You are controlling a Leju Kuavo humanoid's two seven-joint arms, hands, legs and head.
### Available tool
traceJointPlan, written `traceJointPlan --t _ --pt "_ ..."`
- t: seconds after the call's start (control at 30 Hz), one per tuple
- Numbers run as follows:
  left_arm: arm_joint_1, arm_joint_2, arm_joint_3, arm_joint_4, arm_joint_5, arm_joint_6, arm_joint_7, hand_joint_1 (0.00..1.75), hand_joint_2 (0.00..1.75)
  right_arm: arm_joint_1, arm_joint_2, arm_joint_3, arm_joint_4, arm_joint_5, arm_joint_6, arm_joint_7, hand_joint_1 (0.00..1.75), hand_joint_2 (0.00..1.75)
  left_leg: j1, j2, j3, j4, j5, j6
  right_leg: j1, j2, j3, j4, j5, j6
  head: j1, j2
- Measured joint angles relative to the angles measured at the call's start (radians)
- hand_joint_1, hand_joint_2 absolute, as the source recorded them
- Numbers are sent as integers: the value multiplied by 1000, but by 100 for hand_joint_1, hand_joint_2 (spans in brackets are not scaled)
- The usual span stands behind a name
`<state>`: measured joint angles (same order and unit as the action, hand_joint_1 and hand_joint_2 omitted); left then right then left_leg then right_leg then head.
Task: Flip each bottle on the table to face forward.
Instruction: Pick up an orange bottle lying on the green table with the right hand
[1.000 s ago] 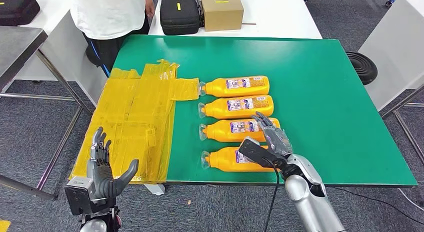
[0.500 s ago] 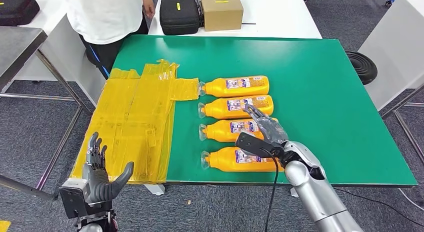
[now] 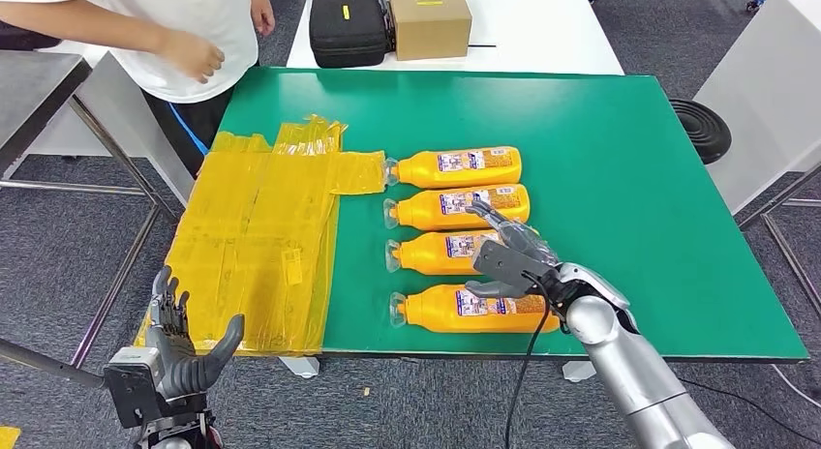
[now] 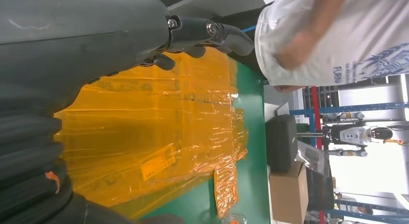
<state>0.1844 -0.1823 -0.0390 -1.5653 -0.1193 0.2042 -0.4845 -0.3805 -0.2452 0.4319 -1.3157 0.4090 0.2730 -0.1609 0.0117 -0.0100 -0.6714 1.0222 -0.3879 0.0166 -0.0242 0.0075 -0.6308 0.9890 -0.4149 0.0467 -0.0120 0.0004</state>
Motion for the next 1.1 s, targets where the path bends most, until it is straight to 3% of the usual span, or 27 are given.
traceJointPlan --t 0.33,0.63,1.1 --pt "4 0 7 4 4 9 1 0 175 20 -50 9 -44 -24 9 -1 0 175 0 0 0 0 0 0 0 -1 0 0 0 0 0 0" --pt "13 3 16 8 33 -11 1 0 175 135 -129 23 -203 16 -30 26 0 175 0 -1 0 0 -1 1 0 -1 0 0 -1 0 0 0" --pt "15 2 20 8 56 -54 32 0 175 250 -145 32 -341 97 -41 108 0 175 0 0 0 0 -1 1 0 -1 0 0 -1 1 0 0"
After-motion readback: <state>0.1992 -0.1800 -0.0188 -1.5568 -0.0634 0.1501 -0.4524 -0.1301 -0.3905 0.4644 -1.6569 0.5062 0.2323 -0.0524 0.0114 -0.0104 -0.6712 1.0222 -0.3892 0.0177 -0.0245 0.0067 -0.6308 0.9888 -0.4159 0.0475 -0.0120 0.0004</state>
